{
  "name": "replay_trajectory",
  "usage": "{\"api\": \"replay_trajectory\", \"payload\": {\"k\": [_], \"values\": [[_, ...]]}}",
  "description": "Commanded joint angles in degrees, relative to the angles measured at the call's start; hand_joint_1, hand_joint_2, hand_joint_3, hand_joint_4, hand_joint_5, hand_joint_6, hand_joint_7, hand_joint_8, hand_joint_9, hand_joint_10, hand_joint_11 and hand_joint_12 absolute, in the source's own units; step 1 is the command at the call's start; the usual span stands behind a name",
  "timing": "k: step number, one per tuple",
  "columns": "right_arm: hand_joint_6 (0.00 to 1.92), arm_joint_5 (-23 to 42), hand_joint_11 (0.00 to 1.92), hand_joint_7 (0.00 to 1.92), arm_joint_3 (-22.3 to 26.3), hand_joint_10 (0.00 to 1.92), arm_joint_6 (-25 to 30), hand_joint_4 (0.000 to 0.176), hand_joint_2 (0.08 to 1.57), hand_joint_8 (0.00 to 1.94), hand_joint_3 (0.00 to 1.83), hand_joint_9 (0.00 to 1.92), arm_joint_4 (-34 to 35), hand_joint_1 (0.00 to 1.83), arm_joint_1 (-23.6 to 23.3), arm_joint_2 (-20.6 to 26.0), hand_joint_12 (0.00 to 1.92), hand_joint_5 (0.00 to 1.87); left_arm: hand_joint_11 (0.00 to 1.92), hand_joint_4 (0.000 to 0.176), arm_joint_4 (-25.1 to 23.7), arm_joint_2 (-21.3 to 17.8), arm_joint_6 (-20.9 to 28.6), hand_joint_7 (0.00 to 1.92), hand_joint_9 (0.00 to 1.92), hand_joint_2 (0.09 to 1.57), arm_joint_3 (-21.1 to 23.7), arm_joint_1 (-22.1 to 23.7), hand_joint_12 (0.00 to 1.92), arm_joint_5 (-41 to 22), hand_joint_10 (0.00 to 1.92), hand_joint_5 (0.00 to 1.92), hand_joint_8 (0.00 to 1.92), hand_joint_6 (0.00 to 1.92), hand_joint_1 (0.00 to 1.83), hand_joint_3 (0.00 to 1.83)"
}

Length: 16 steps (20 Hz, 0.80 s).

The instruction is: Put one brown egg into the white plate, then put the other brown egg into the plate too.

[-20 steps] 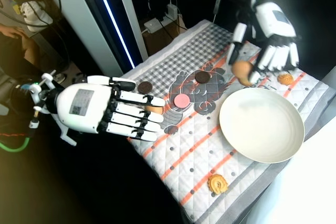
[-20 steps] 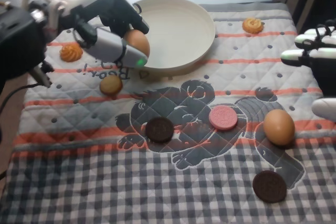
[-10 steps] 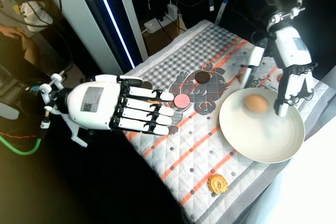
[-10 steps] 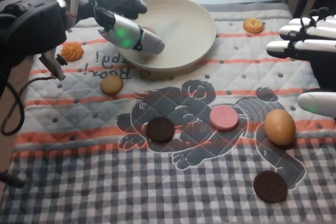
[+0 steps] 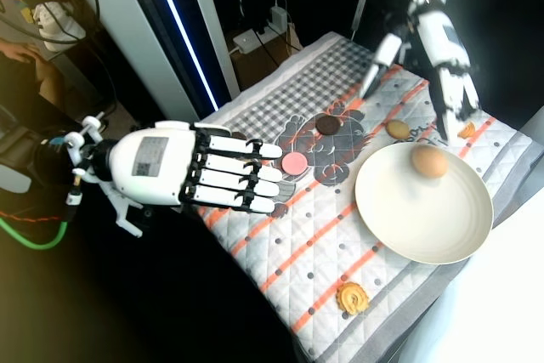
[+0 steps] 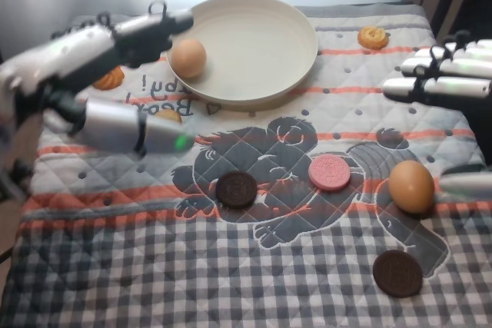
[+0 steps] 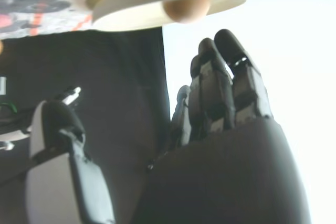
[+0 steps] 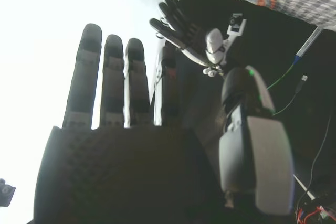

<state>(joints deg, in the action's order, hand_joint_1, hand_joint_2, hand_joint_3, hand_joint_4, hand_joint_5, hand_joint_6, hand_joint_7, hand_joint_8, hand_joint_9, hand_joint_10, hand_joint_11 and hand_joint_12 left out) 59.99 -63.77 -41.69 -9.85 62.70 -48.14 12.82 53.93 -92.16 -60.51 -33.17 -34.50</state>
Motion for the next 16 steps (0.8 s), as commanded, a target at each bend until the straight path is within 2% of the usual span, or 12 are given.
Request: {"api": "replay_trajectory", "payload": {"k": [1,2,4,8,9,10,11,12,14,16], "values": [[0.00,5.01,0.31,0.27,0.08,0.00,0.22,0.161,1.07,0.00,0.00,0.26,0.80,0.57,-0.42,0.18,0.02,0.25,0.00,0.176,-0.39,-2.09,0.38,0.28,0.31,0.79,1.59,-1.04,1.05,-11.54,0.00,0.14,0.00,0.00,0.67,0.00],[0.00,4.18,0.33,0.28,0.10,0.00,0.22,0.172,1.04,0.00,0.00,0.27,0.01,0.59,-0.42,0.18,0.03,0.24,0.00,0.176,-0.57,-3.72,0.38,0.28,0.30,0.78,3.46,-2.70,0.99,-13.23,0.00,0.15,0.00,0.00,0.69,0.00],[0.00,2.01,0.35,0.28,0.13,0.01,0.22,0.176,0.98,0.00,0.00,0.28,-1.74,0.65,-0.51,-0.07,0.04,0.25,0.00,0.176,-0.59,-6.30,0.38,0.31,0.32,0.76,6.32,-5.72,1.05,-15.88,0.01,0.16,0.01,0.00,0.67,0.00],[0.00,-0.39,0.36,0.29,0.09,0.01,0.22,0.176,0.98,0.00,0.00,0.31,-3.97,0.72,-1.01,-0.96,0.05,0.26,0.00,0.173,0.71,-6.82,0.39,0.31,0.32,0.76,6.94,-6.81,0.91,-16.61,0.00,0.16,0.00,0.00,0.68,0.00],[0.01,-0.90,0.34,0.33,-0.03,0.01,0.22,0.153,0.97,0.01,0.00,0.31,-4.55,0.77,-1.34,-1.33,0.04,0.32,0.00,0.175,1.04,-6.75,0.39,0.31,0.32,0.77,6.93,-6.85,0.93,-16.56,0.00,0.16,0.00,0.00,0.69,0.00],[0.02,-1.54,0.36,0.36,-0.15,0.01,0.22,0.143,0.96,0.01,0.00,0.33,-5.04,0.81,-1.73,-1.54,0.06,0.35,0.00,0.176,1.16,-6.74,0.39,0.33,0.33,0.77,6.95,-6.92,0.98,-16.46,0.01,0.16,0.00,0.00,0.70,0.00],[0.01,-2.59,0.38,0.40,-0.38,0.01,0.22,0.142,0.96,0.01,0.00,0.36,-5.80,0.83,-2.34,-1.83,0.08,0.38,0.00,0.170,1.28,-6.75,0.39,0.33,0.34,0.78,6.96,-7.09,0.99,-16.42,0.01,0.16,0.00,0.00,0.70,0.00],[0.00,-3.44,0.37,0.43,-0.64,0.00,0.22,0.139,0.98,0.01,0.00,0.40,-6.33,0.85,-2.81,-2.18,0.19,0.39,0.00,0.169,1.42,-6.77,0.39,0.33,0.34,0.77,6.99,-7.26,0.99,-16.46,0.01,0.16,0.00,0.00,0.70,0.00],[0.00,-4.42,0.28,0.57,-1.17,0.00,0.22,0.097,1.04,0.00,0.00,0.51,-7.06,0.88,-3.54,-2.87,0.58,0.48,0.00,0.163,1.74,-6.82,0.39,0.33,0.34,0.78,7.07,-7.55,1.00,-16.54,0.01,0.16,0.00,0.00,0.70,0.00],[0.00,-4.91,0.24,0.67,-1.43,0.01,0.22,0.069,1.07,0.00,0.00,0.60,-7.47,0.92,-4.02,-3.41,0.76,0.56,0.00,0.165,2.01,-6.83,0.39,0.33,0.34,0.78,7.13,-7.79,1.00,-16.62,0.00,0.16,0.00,0.00,0.69,0.00]]}}
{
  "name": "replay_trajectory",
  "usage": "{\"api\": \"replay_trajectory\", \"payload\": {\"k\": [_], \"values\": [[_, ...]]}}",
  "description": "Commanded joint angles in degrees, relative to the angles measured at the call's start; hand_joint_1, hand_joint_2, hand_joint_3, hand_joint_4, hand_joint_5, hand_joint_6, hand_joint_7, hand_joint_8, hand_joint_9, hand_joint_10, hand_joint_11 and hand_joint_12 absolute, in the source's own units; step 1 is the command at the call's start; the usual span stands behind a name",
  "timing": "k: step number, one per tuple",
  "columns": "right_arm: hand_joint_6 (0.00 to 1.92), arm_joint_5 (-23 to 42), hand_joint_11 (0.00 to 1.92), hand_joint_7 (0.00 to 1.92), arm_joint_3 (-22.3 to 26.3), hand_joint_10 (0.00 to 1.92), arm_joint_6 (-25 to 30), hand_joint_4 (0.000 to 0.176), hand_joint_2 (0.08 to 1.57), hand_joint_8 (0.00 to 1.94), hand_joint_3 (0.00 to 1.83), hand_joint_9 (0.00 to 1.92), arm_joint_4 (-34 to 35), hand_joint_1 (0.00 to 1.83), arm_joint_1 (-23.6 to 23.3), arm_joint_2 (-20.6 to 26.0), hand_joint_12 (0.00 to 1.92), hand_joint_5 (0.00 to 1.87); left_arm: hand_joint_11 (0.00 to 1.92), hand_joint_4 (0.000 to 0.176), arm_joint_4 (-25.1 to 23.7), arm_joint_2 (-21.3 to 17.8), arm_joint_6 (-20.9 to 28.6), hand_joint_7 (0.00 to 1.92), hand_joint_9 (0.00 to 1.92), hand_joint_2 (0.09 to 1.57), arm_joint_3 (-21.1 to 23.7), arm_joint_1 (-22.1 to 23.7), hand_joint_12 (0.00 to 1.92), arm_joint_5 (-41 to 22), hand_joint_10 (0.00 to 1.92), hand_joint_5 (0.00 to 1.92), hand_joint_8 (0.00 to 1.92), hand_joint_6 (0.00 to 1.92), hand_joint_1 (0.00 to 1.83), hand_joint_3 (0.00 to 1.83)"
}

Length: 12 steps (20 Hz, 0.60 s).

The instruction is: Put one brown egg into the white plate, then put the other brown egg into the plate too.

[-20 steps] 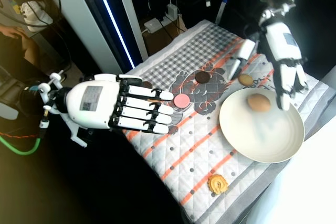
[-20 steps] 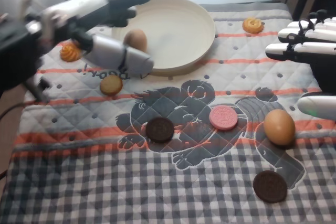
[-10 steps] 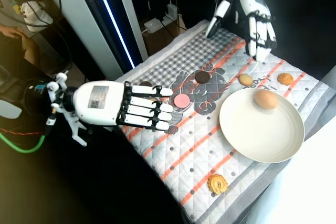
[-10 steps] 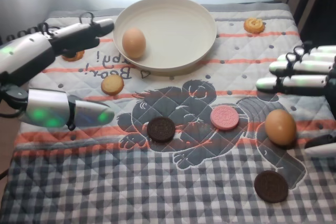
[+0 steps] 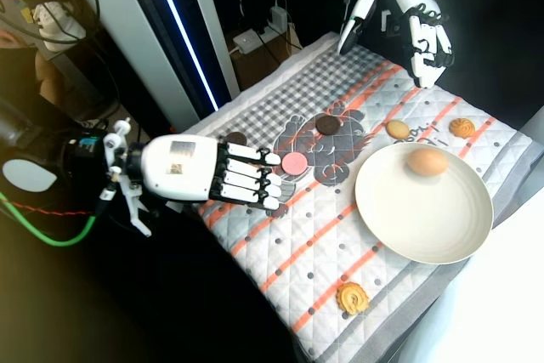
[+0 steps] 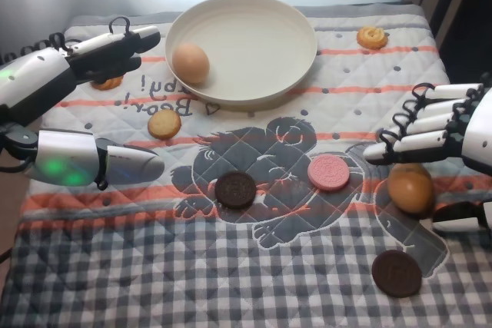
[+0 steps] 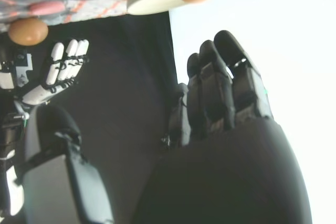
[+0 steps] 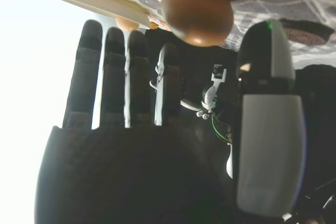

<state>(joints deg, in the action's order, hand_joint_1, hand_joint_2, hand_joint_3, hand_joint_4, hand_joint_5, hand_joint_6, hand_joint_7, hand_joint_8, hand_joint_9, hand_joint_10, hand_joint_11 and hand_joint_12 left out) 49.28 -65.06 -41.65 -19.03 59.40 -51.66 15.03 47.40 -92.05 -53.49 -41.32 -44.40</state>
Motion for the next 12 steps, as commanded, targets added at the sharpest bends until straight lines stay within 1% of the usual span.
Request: {"api": "replay_trajectory", "payload": {"k": [1,2,3,4,5,6,7,8,9,10,11,12], "values": [[0.01,5.57,0.25,0.70,-0.24,0.02,0.17,0.064,1.06,0.01,0.00,0.63,1.49,0.95,-0.92,-0.13,0.78,0.59,0.00,0.163,-0.05,-0.29,0.29,0.33,0.34,0.78,0.13,0.26,0.99,-6.72,0.00,0.16,0.00,0.00,0.69,0.00],[0.00,5.51,0.25,0.75,-0.30,0.02,0.17,0.052,1.06,0.01,0.00,0.67,1.34,0.99,-1.04,-0.35,0.85,0.64,0.00,0.160,0.12,-0.31,0.29,0.34,0.35,0.78,0.13,0.15,0.99,-6.72,0.01,0.17,0.00,0.00,0.68,0.00],[0.00,5.51,0.27,0.79,-0.30,0.02,0.17,0.033,1.07,0.01,0.00,0.72,1.33,1.00,-1.06,-0.39,0.89,0.69,0.00,0.162,0.16,-0.31,0.29,0.34,0.35,0.79,0.13,0.12,1.01,-6.72,0.00,0.17,0.00,0.00,0.67,0.00],[0.01,5.51,0.29,0.82,-0.30,0.02,0.17,0.023,1.08,0.02,0.00,0.75,1.26,1.01,-1.10,-0.46,0.90,0.73,0.00,0.161,0.28,-0.33,0.29,0.34,0.35,0.79,0.13,0.06,1.01,-6.72,0.00,0.18,0.00,0.00,0.67,0.00],[0.02,5.50,0.31,0.84,-0.30,0.03,0.17,0.021,1.09,0.02,0.01,0.78,1.16,1.00,-1.13,-0.53,0.92,0.74,0.00,0.163,0.52,-0.35,0.29,0.34,0.35,0.79,0.13,-0.17,1.01,-6.72,0.00,0.18,0.00,0.00,0.67,0.00],[0.01,5.50,0.34,0.88,-0.28,0.04,0.17,0.009,1.09,0.02,0.00,0.82,1.03,1.01,-1.13,-0.55,0.92,0.80,0.00,0.167,0.66,-0.35,0.29,0.34,0.35,0.79,0.13,-0.32,1.01,-6.72,0.00,0.17,0.00,0.00,0.67,0.00],[0.81,5.50,0.39,0.95,-0.27,0.04,0.17,0.000,1.14,0.01,0.00,0.88,0.92,1.07,-1.13,-0.55,0.94,0.92,0.00,0.165,0.73,-0.35,0.29,0.33,0.35,0.79,0.13,-0.41,0.99,-6.72,0.00,0.17,0.00,0.00,0.68,0.00],[1.03,5.49,0.40,1.00,-0.25,0.05,0.17,0.030,1.15,0.02,0.00,0.92,0.83,1.05,-1.13,-0.55,0.96,0.91,0.00,0.166,0.85,-0.36,0.29,0.34,0.35,0.79,0.13,-0.53,1.00,-6.71,0.00,0.17,0.00,0.00,0.68,0.00],[0.95,5.49,0.45,0.97,-0.26,0.08,0.17,0.000,1.16,0.94,0.00,1.00,0.75,1.18,-1.13,-0.55,1.03,0.91,0.00,0.167,0.98,-0.36,0.29,0.34,0.35,0.79,0.13,-0.68,0.99,-6.72,0.00,0.18,0.00,0.00,0.68,0.00],[0.96,5.50,0.47,0.94,-0.27,0.11,0.17,0.000,1.16,1.16,0.00,1.04,0.56,1.20,-1.21,-0.54,1.07,0.90,0.00,0.171,1.05,-0.36,0.29,0.34,0.36,0.79,0.13,-0.77,1.02,-6.72,0.00,0.17,0.00,0.00,0.68,0.00],[0.86,5.50,0.52,0.94,-0.30,0.15,0.17,0.000,1.14,1.20,0.00,1.09,0.33,1.22,-1.46,-0.51,1.10,0.96,0.00,0.175,1.15,-0.37,0.29,0.34,0.36,0.79,0.13,-0.87,1.04,-6.72,0.00,0.17,0.00,0.00,0.67,0.00],[0.82,5.50,0.54,0.94,-0.37,0.34,0.17,0.000,1.13,1.19,0.00,1.05,-0.16,1.22,-2.05,-0.42,1.13,1.01,0.00,0.176,1.26,-0.40,0.29,0.35,0.37,0.79,0.13,-1.00,1.04,-6.72,0.00,0.18,0.00,0.00,0.67,0.00]]}}
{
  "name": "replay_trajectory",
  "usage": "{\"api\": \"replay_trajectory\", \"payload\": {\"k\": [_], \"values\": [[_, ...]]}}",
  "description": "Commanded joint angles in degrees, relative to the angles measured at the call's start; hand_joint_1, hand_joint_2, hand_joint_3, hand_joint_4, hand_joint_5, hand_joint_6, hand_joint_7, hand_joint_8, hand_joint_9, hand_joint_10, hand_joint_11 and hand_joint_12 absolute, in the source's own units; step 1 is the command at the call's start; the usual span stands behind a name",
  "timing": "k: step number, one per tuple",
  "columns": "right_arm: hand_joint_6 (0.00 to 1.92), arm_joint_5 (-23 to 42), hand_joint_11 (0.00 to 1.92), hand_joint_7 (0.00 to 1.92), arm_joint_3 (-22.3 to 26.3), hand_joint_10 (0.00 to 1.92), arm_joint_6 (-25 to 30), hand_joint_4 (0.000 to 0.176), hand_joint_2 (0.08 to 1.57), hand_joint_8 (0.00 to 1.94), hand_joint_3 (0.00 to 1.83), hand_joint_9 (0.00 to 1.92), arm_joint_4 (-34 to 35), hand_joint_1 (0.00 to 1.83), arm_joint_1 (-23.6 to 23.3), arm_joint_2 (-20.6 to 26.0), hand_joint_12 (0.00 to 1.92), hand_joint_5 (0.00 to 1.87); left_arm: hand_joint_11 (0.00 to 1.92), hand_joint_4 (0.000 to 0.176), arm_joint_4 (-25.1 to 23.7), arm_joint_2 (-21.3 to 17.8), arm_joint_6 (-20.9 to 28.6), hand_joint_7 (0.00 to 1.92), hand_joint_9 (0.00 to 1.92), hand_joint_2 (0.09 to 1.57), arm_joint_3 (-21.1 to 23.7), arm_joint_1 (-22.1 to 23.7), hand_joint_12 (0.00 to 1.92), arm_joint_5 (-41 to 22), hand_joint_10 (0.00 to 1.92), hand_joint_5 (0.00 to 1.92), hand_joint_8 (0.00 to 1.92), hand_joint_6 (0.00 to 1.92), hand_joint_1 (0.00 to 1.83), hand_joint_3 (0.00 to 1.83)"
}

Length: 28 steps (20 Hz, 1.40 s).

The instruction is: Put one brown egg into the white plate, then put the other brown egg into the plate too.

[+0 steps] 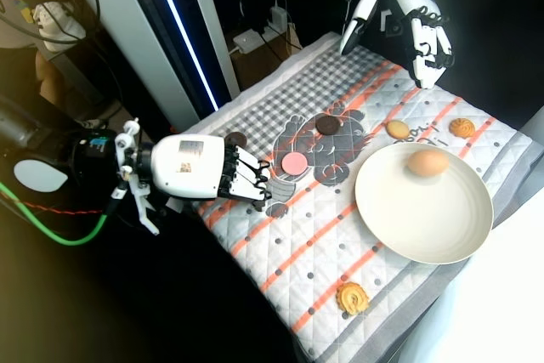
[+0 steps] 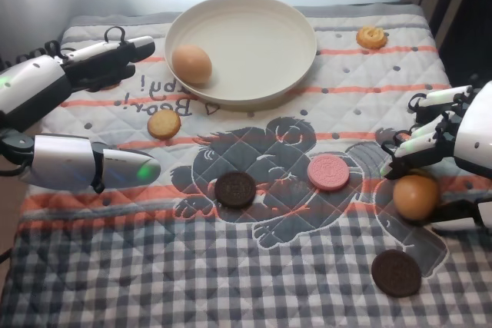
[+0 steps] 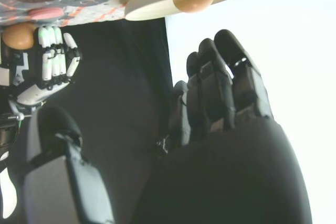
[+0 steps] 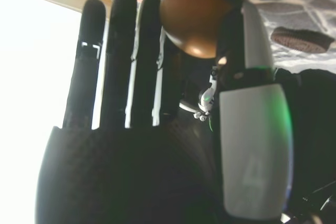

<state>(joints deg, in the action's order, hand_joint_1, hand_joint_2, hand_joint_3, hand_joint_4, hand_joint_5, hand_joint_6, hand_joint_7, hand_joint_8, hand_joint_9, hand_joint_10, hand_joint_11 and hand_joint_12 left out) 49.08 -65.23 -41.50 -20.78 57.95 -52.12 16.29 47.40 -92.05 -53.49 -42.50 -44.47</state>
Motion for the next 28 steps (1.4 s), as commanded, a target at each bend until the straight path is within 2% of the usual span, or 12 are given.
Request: {"api": "replay_trajectory", "payload": {"k": [1,5,11,15,16,18,20,21,23,25,27,28], "values": [[0.86,5.70,0.54,0.95,-0.31,0.47,0.02,0.000,1.12,1.14,0.00,0.98,1.06,1.21,-1.23,0.13,1.10,1.00,0.00,0.176,0.06,-0.41,0.29,0.35,0.36,0.79,0.13,0.04,1.02,-6.65,0.00,0.18,0.00,0.00,0.68,0.00],[0.90,5.75,0.63,0.93,-2.14,0.73,0.02,0.005,1.13,1.16,0.00,0.91,-2.19,1.21,-5.12,0.40,1.07,0.98,0.00,0.176,0.21,-0.45,0.29,0.35,0.37,0.79,0.13,-0.42,1.01,-6.66,0.00,0.18,0.00,0.00,0.68,0.00],[0.91,5.70,0.71,0.98,-7.13,0.57,0.02,0.017,1.12,1.07,0.00,0.96,-0.48,1.21,-11.23,-1.47,1.12,0.98,0.00,0.176,0.48,-0.45,0.29,0.34,0.36,0.78,0.14,-0.77,0.99,-6.58,0.00,0.18,0.00,0.00,0.69,0.00],[0.76,1.35,0.84,1.05,-12.99,0.61,0.02,0.000,1.09,1.02,0.00,1.07,-1.48,1.24,-18.98,-6.94,1.15,1.03,0.00,0.176,0.47,-0.43,0.29,0.34,0.36,0.79,0.22,-0.86,0.99,-6.12,0.00,0.20,0.00,0.00,0.70,0.00],[0.68,-0.23,0.88,1.07,-14.56,0.67,0.02,0.000,1.08,1.01,0.00,1.10,-2.13,1.26,-20.72,-8.40,1.21,1.06,0.00,0.176,0.45,-0.41,0.29,0.34,0.36,0.78,0.24,-0.90,0.99,-6.09,0.00,0.20,0.00,0.00,0.70,0.00],[0.54,-4.15,0.96,1.12,-18.65,1.30,0.02,0.000,1.06,0.99,0.00,1.03,-3.23,1.28,-24.08,-12.66,1.66,1.12,0.00,0.176,0.41,-0.29,0.29,0.35,0.37,0.77,0.25,-0.91,1.00,-5.94,0.00,0.20,0.00,0.00,0.70,0.00],[0.63,-7.09,0.88,1.18,-21.97,0.83,0.02,0.000,1.04,0.79,0.00,1.06,-4.15,1.26,-26.72,-16.35,1.25,1.12,0.00,0.176,0.37,-0.20,0.29,0.35,0.39,0.77,0.24,-0.85,1.05,-5.88,0.01,0.20,0.00,0.00,0.70,0.00],[0.67,-8.31,0.90,1.21,-23.27,0.80,0.02,0.000,1.04,0.72,0.00,1.11,-4.68,1.26,-27.84,-17.92,1.32,1.11,0.00,0.176,0.32,-0.19,0.29,0.34,0.38,0.76,0.23,-0.81,1.04,-5.88,0.00,0.20,0.00,0.00,0.71,0.00],[0.61,-10.02,0.79,1.30,-25.68,0.80,0.02,0.000,1.01,0.54,0.00,1.15,-5.44,1.27,-29.98,-21.04,1.33,1.17,0.00,0.176,0.28,0.03,0.29,0.34,0.38,0.76,0.10,-0.57,1.04,-5.77,0.00,0.20,0.00,0.00,0.72,0.00],[0.59,-10.97,1.06,1.38,-27.38,1.09,0.02,0.000,0.99,0.37,0.00,1.21,-5.52,1.28,-31.16,-23.36,1.57,1.19,0.00,0.171,0.19,0.45,0.29,0.35,0.38,0.77,-0.16,-0.21,1.05,-5.45,0.00,0.21,0.00,0.00,0.71,0.00],[0.62,-12.58,1.11,1.43,-29.93,1.24,0.02,0.000,0.99,0.25,0.00,1.18,-5.50,1.28,-32.48,-26.41,1.65,1.18,0.00,0.170,0.12,1.00,0.29,0.34,0.37,0.77,-0.55,0.12,1.01,-5.17,0.00,0.20,0.00,0.00,0.70,0.00],[0.56,-13.12,1.00,1.41,-30.80,1.05,0.02,0.000,0.99,0.30,0.00,1.14,-5.48,1.27,-32.75,-27.43,1.50,1.21,0.00,0.167,0.12,1.14,0.29,0.33,0.37,0.77,-0.64,0.12,0.99,-5.19,0.00,0.20,0.00,0.00,0.70,0.00]]}}
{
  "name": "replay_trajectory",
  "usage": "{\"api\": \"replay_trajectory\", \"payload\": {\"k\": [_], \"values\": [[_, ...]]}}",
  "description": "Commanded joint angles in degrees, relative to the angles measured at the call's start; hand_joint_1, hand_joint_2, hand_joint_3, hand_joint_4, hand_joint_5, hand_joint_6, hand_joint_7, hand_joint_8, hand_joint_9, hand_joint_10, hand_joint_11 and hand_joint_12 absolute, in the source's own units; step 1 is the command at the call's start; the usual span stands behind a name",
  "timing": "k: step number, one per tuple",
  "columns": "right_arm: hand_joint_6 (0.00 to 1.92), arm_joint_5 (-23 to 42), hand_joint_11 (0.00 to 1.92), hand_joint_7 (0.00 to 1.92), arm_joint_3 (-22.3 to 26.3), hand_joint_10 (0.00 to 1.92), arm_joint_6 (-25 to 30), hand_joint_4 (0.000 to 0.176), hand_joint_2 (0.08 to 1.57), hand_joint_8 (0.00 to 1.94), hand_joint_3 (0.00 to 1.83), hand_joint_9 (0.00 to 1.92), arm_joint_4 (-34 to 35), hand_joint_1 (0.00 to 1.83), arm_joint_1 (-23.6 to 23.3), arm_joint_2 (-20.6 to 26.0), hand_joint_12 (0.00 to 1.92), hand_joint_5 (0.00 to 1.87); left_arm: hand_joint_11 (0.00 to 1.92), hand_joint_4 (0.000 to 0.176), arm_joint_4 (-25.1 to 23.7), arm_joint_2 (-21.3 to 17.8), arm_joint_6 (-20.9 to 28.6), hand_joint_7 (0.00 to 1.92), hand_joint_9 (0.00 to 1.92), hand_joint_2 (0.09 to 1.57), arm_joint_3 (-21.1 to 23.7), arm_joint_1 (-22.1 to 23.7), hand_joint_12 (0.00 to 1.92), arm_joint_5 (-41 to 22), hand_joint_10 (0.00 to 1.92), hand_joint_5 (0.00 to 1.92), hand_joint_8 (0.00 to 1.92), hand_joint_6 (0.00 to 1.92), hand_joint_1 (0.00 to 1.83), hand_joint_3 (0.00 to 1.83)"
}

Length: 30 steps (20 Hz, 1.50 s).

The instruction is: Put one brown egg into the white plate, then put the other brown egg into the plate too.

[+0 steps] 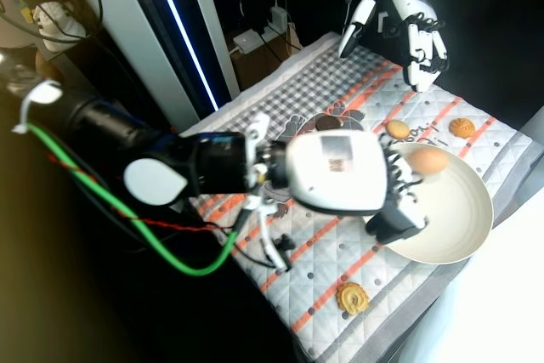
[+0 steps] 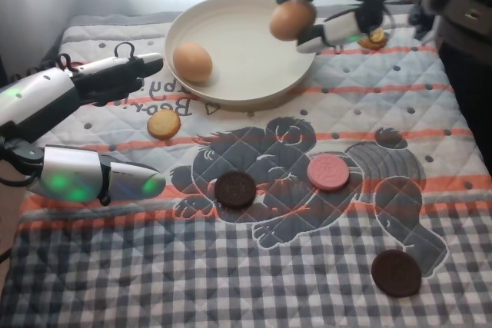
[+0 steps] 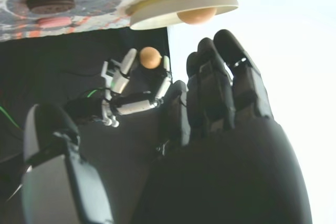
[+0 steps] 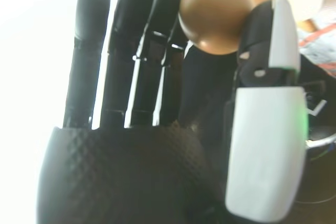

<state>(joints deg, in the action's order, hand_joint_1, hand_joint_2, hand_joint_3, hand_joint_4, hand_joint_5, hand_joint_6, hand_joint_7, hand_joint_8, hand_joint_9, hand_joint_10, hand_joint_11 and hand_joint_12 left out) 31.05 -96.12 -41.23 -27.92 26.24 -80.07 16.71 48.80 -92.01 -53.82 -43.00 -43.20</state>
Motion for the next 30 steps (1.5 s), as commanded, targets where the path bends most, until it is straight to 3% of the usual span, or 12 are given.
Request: {"api": "replay_trajectory", "payload": {"k": [1,2,5,11,12,15,17,18,22,26,28,30], "values": [[0.58,4.41,0.89,1.27,-0.62,0.90,-0.24,0.000,1.02,0.61,0.00,1.09,1.66,1.27,-1.18,-0.44,1.45,1.15,0.00,0.164,-0.29,-0.10,0.25,0.34,0.37,0.77,-0.40,0.69,0.98,-6.46,0.00,0.20,0.00,0.00,0.70,0.00],[0.18,4.17,0.63,0.98,-0.86,0.65,-0.24,0.003,0.99,0.37,0.00,0.90,1.66,1.01,-1.18,-0.79,1.31,0.86,0.00,0.166,-0.32,0.01,0.25,0.33,0.37,0.77,-0.47,0.78,0.95,-6.45,0.00,0.19,0.00,0.00,0.69,0.00],[0.00,3.71,0.01,0.25,-0.19,0.01,-0.24,0.160,0.83,0.00,0.00,0.34,1.59,0.62,-1.18,-0.87,0.98,0.06,0.00,0.176,-0.26,0.18,0.25,0.32,0.35,0.78,-0.55,0.88,0.88,-6.50,0.00,0.16,0.00,0.00,0.69,0.00],[0.00,7.31,0.00,0.14,6.76,0.01,-0.24,0.137,0.85,0.00,0.00,0.26,1.90,0.54,-0.90,6.73,0.67,0.00,0.00,0.140,-0.62,-0.82,7.29,0.31,0.35,0.78,-0.95,-0.50,1.03,-9.28,0.01,0.18,0.00,0.00,0.78,0.00],[0.00,8.84,0.00,0.11,8.71,0.00,-0.24,0.162,0.85,0.00,0.00,0.24,2.49,0.56,-0.04,9.70,0.66,0.00,0.00,0.087,-0.78,-1.16,8.43,0.29,0.33,0.79,-0.97,-0.95,1.09,-10.29,0.00,0.21,0.00,0.01,0.76,0.00],[0.03,19.14,0.00,0.22,15.16,0.01,-0.24,0.154,0.88,0.01,0.00,0.19,11.39,0.56,8.05,19.35,0.58,0.11,0.00,0.044,-2.07,-3.05,16.43,0.21,0.19,0.84,-0.72,-3.86,0.23,-13.76,0.02,0.14,0.00,0.00,0.74,0.02],[0.08,24.51,0.00,0.28,19.13,0.02,-0.24,0.115,0.93,0.01,0.01,0.25,16.79,0.53,13.59,24.48,0.75,0.32,0.00,0.036,-3.21,-4.91,25.88,0.15,0.07,0.85,-0.58,-7.87,0.01,-18.19,0.00,0.11,0.00,0.00,0.70,0.03],[0.05,25.98,0.00,0.33,20.87,0.02,-0.24,0.042,0.95,0.01,0.00,0.30,18.39,0.52,15.25,26.24,0.84,0.36,0.00,0.000,-3.18,-5.50,29.24,0.10,0.01,0.82,-0.40,-10.18,0.00,-21.15,0.00,0.12,0.00,0.01,0.75,0.01],[0.01,33.73,0.00,0.30,27.86,0.02,-0.24,0.000,0.92,0.00,0.00,0.28,23.88,0.42,22.20,31.82,0.84,0.27,0.00,0.093,-1.08,-7.74,34.67,0.10,0.11,0.87,1.69,-16.97,0.25,-30.99,0.00,0.12,0.03,0.00,0.79,0.00],[0.00,48.45,0.00,0.07,33.05,0.01,-0.24,0.099,0.97,0.00,0.01,0.09,33.74,0.51,36.08,36.04,0.47,0.00,0.00,0.067,0.04,-8.61,37.29,0.02,0.02,0.94,3.22,-21.27,0.30,-37.04,0.00,0.04,0.00,0.01,0.73,0.01],[0.00,57.29,0.00,0.09,35.63,0.01,-0.24,0.093,1.00,0.01,0.00,0.08,39.76,0.56,44.10,37.31,0.30,0.04,0.00,0.097,0.97,-8.57,38.22,0.09,0.09,0.91,4.02,-23.18,0.48,-39.66,0.01,0.14,0.01,0.03,0.79,0.00],[0.01,67.43,0.00,0.18,38.67,0.01,-0.24,0.173,1.00,0.01,0.00,0.14,45.95,0.68,52.03,37.95,0.19,0.12,0.00,0.033,1.81,-8.18,40.43,0.15,0.12,0.95,4.51,-25.42,0.43,-43.83,0.01,0.19,0.01,0.02,0.78,0.01]]}}
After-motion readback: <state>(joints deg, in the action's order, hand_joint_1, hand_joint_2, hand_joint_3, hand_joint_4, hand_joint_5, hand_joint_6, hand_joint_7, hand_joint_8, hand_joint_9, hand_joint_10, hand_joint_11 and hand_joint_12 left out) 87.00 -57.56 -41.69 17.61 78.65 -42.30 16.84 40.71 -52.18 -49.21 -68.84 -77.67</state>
